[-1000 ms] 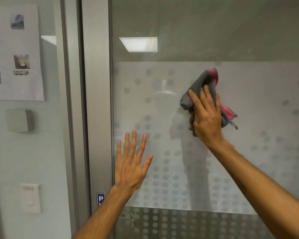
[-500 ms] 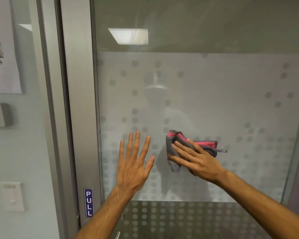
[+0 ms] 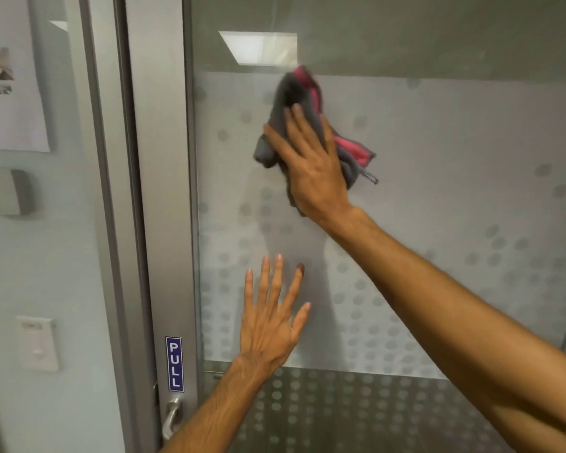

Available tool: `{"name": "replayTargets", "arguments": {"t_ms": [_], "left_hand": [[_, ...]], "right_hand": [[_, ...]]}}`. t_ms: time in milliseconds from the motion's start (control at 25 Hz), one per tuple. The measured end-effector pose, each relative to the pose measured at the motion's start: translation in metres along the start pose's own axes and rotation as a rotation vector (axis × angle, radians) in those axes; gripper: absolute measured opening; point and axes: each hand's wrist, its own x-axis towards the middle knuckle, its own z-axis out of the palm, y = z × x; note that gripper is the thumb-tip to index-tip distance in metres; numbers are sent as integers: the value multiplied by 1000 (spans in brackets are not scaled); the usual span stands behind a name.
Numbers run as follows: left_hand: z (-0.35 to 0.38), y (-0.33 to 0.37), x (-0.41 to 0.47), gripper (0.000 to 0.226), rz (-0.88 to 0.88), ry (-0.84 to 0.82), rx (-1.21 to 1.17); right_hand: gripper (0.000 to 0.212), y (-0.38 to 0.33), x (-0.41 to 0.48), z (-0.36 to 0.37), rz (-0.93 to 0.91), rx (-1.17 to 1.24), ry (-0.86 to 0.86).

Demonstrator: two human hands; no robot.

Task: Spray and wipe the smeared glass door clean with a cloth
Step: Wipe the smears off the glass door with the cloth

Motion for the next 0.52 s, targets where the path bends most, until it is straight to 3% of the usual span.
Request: {"name": "replayTargets", "arguments": {"t_ms": [80, 200, 280, 400, 520], "left_hand": [[-1, 0, 1, 69, -5, -3, 3], [-1, 0, 3, 72, -10, -9, 22], [-2, -2, 4, 71, -11, -11, 28], [-2, -4, 1, 68, -2, 2, 0], [-1, -2, 1, 67, 0, 15, 6]], "right_hand": [[63, -33, 5, 15, -206, 3, -67], [68, -66, -15, 29, -641, -74, -432], [70, -58, -22, 28, -812, -93, -534], [66, -21, -5, 12, -723, -62, -368], [49, 25, 10, -3, -282, -22, -32]]}}
